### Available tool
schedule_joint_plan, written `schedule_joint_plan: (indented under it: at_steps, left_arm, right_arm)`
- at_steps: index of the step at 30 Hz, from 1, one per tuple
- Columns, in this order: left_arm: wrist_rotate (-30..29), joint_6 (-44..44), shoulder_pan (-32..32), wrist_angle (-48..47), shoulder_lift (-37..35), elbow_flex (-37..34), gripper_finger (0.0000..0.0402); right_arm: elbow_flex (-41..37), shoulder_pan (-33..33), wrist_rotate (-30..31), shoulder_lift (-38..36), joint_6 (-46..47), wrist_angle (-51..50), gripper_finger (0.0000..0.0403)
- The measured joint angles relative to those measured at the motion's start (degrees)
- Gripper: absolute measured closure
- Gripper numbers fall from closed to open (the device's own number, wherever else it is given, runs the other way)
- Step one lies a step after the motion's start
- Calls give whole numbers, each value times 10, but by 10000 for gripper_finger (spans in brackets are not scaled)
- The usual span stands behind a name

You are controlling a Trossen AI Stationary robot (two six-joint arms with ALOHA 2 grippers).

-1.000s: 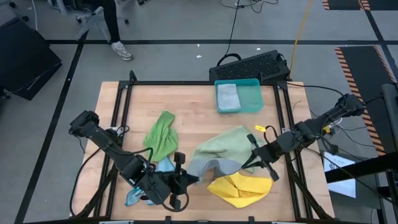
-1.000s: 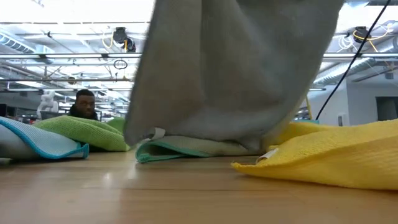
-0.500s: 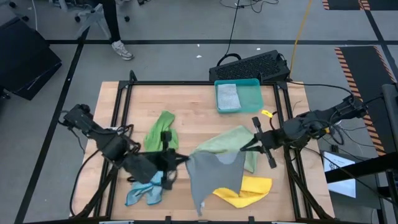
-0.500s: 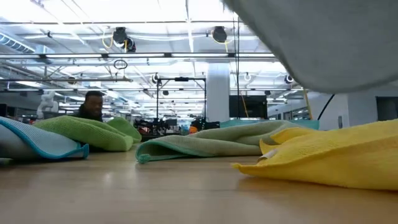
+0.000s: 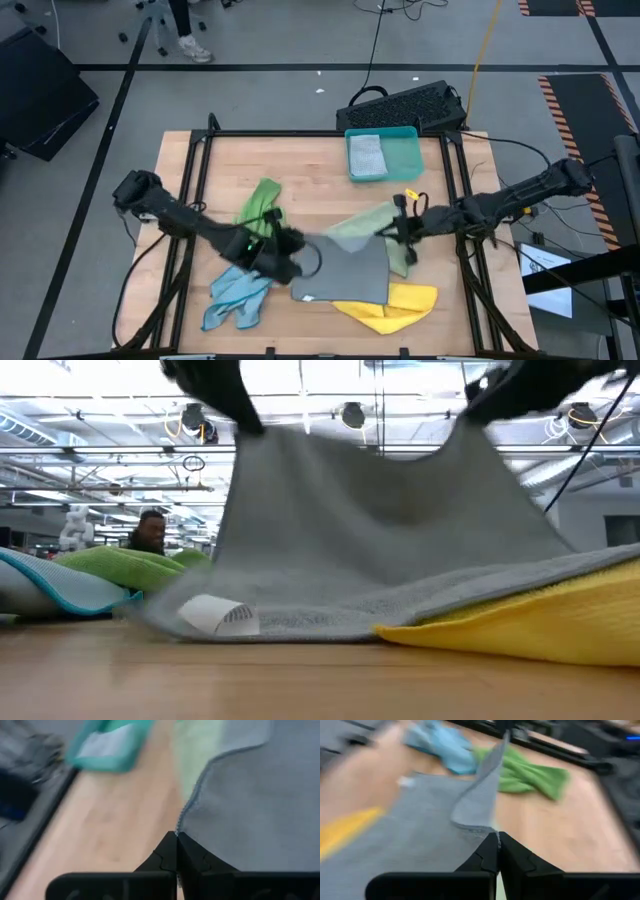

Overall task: Fold microfiber towels
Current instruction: Fold the gray microfiber cloth

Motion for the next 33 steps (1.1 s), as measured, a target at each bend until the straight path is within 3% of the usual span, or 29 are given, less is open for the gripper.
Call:
schedule_joint_plan:
  at_steps: [8,16,24,29,33]
  left_arm:
    - [-2,68,105,4,-1,-28,397]
    - [69,106,149,2,-10,-26,398]
    - [204,92,124,20,-11,-25,398]
    - [294,92,95,30,-11,-25,390]
    - [308,79,71,32,-11,-25,396]
  right_arm:
    - [-22,-158,6,0,-91,48,399]
    - [-22,-261,-123,0,-79,48,399]
    - [-29,-264,-247,0,27,-17,399]
    - [-62,-242,-286,0,119,-14,399]
    - [-104,-214,-318,0,179,27,399]
